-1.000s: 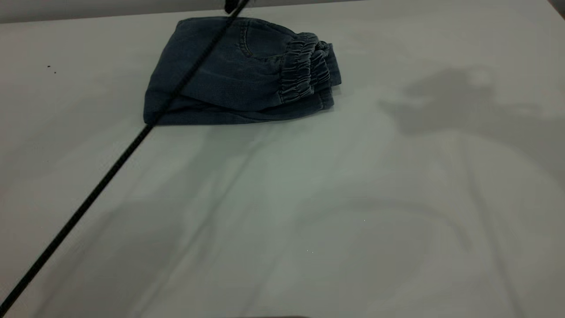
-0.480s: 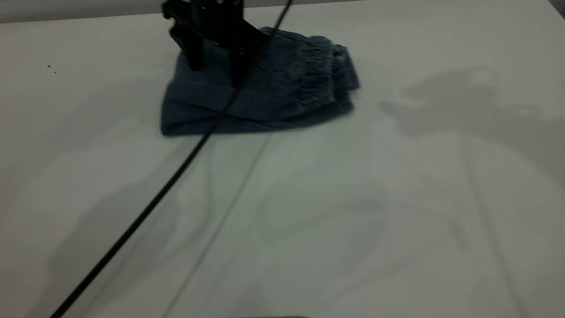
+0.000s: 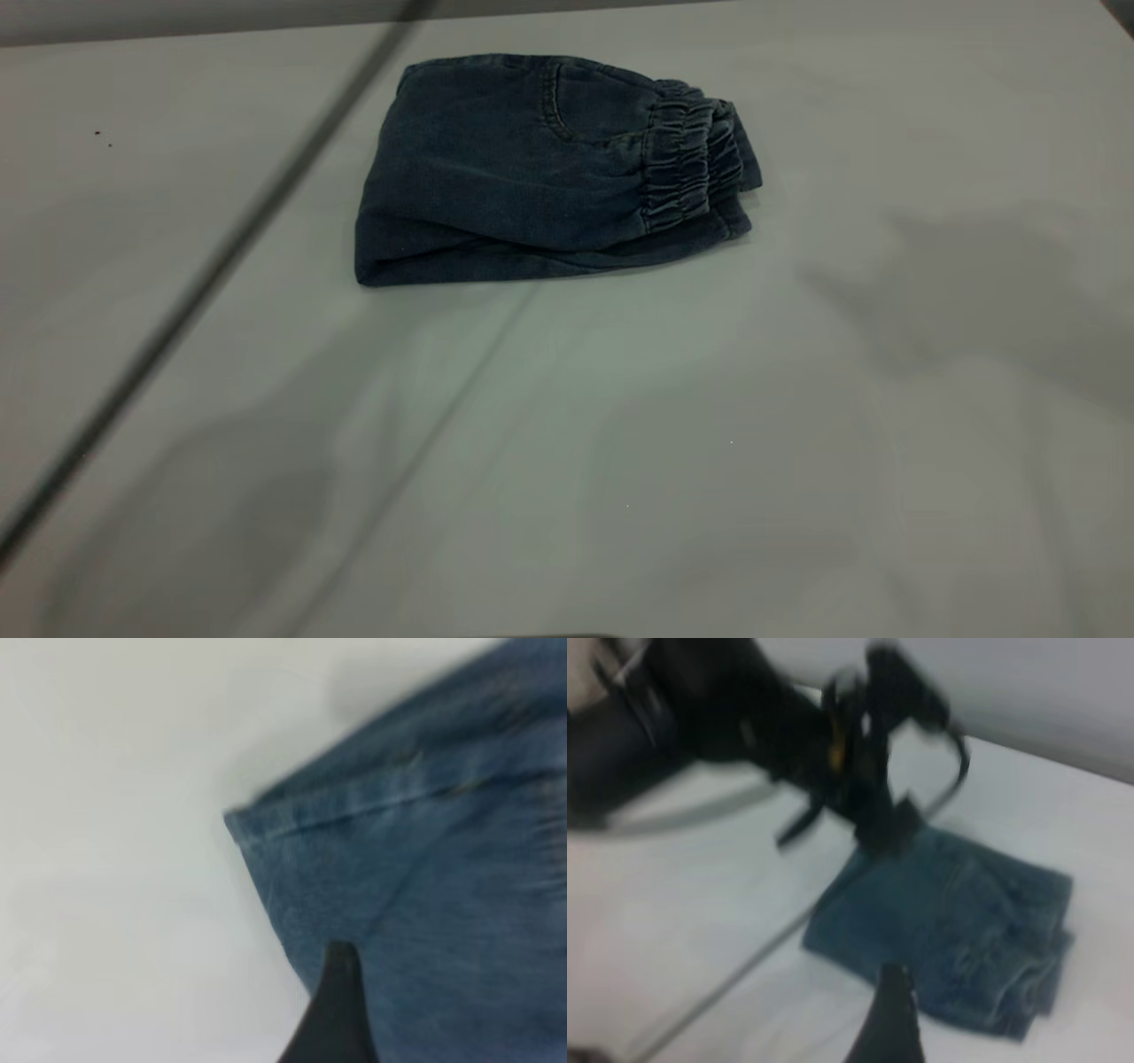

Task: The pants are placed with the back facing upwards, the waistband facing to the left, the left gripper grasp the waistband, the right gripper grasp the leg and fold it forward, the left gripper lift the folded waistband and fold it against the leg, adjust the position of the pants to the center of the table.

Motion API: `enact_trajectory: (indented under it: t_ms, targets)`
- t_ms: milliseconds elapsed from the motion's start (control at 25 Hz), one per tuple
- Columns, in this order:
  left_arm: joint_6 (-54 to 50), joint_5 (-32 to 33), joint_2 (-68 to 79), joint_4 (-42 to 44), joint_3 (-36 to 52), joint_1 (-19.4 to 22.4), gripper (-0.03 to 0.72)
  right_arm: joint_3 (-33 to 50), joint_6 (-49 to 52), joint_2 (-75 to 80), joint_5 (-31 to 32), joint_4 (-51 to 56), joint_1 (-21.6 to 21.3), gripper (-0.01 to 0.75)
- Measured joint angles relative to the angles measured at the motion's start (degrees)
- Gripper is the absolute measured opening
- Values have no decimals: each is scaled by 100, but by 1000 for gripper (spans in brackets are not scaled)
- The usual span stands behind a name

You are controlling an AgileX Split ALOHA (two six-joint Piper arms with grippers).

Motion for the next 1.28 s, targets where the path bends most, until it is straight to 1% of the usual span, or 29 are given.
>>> enact_trajectory:
  t_ms: [80, 160, 240, 360, 440, 640, 840, 960, 1040, 1120, 1280]
  targets:
    - [25, 0, -720, -341, 372, -5, 587, 0, 195, -455, 547, -105, 0, 573]
    - [102, 0, -1550, -567, 1077, -5, 587, 0, 442, -931, 905, -288, 0, 573]
    - [155, 0, -2334, -679, 1931, -5, 587, 81, 732, -1364, 997, -483, 0, 573]
    - [222, 0, -3596, -635, 3336, -5, 587, 517, 1042, -2057, 1027, -762, 0, 573]
    - [185, 0, -4517, -542, 4270, -5, 587, 991, 1102, -2578, 1041, -895, 0, 573]
    - [222, 0, -6710, -497, 6262, -5, 587, 2286, 1216, -3883, 1073, -1024, 0, 573]
    - [331, 0, -8662, -491, 7854, -5, 587, 3668, 1222, -5247, 1078, -1336, 0, 573]
    - [417, -28, -9619, -485, 8658, -5, 587, 4555, 1181, -6036, 1062, -1610, 0, 573]
    - [517, -70, -10221, -485, 9138, -5, 587, 5175, 1169, -6529, 881, -1775, 0, 573]
    - [565, -271, -11031, -492, 9573, -5, 587, 5648, 1164, -6995, 692, -1845, 0, 573]
    - [454, -399, -12346, -545, 10155, -5, 587, 6180, 1164, -7617, 533, -1875, 0, 573]
